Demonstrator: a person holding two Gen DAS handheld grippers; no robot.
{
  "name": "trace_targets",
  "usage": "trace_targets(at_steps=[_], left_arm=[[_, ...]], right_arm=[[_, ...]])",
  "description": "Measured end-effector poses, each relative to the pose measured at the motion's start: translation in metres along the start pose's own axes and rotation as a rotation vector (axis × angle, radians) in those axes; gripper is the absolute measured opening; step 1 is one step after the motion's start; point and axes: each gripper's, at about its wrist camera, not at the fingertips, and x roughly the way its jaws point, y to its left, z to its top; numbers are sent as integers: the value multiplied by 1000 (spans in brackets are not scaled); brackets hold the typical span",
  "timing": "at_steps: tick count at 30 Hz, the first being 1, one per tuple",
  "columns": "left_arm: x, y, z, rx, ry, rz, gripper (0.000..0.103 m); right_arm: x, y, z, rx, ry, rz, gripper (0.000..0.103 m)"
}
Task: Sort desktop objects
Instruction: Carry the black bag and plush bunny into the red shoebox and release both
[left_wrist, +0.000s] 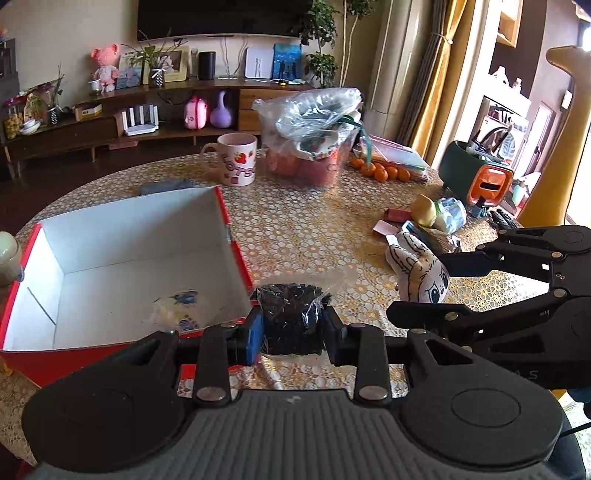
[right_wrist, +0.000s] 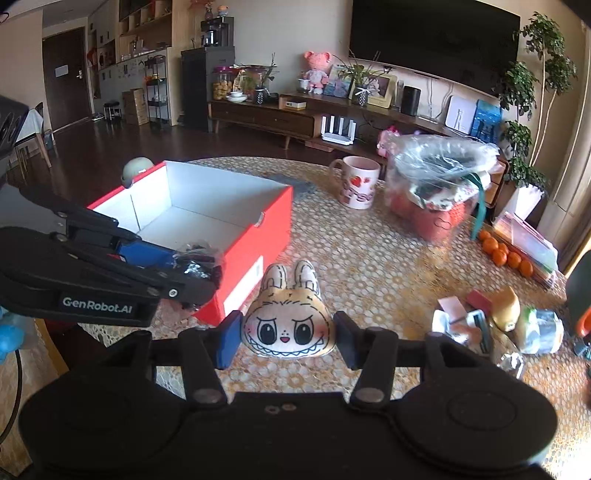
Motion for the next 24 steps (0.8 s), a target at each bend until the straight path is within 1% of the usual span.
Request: trace_targets(at_steps=[8, 12, 16, 21, 24], left_arm=[[-17, 55, 4, -32, -22, 96, 32], [-19, 82, 8, -55, -24, 137, 32], [-18, 106, 13, -56, -23, 186, 32], [-7, 129, 23, -60, -9, 220, 32], [6, 141, 26, -66, 17, 223, 32]], right_arm=[[19, 32, 36, -46, -27, 42, 52], [30, 48, 54, -82, -34, 58, 52], [45, 61, 70, -100, -41, 73, 52], [71, 77, 87, -139, -43, 70, 52], [87, 87, 94, -154, -39, 70, 52]])
